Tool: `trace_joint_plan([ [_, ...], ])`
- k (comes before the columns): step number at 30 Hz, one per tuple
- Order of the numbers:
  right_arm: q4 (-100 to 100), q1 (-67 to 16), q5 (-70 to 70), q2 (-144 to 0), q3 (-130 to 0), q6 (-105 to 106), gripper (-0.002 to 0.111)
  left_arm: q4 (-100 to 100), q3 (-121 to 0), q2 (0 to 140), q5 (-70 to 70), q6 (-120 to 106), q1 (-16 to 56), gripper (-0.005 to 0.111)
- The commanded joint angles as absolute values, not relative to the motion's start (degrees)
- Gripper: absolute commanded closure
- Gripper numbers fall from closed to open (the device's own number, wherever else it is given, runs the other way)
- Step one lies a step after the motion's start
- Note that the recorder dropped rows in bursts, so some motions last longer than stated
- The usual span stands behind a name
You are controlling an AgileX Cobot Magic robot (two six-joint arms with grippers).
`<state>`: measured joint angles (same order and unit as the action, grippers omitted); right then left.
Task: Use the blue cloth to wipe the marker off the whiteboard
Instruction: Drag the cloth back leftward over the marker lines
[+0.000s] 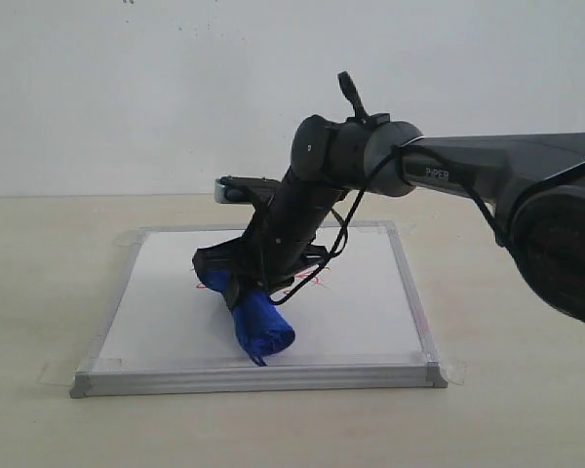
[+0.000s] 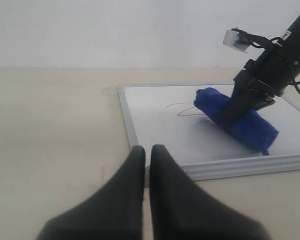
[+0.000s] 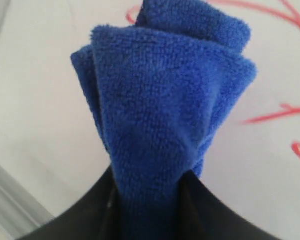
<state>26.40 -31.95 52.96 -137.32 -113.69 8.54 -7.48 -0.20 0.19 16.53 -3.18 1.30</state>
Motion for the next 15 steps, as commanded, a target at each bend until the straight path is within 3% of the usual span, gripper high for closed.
trace_joint_plan([
  [1, 26.0, -31.8, 47.5, -137.2, -113.6, 7.6, 0.109, -7.5, 0.0, 0.0, 16.4, -3.5, 1.2, 0.103],
  [15, 15.1, -31.8, 50.6, -137.2, -113.6, 7.7, 0.109, -7.5, 0.0, 0.0, 16.4, -3.5, 1.2, 0.103],
])
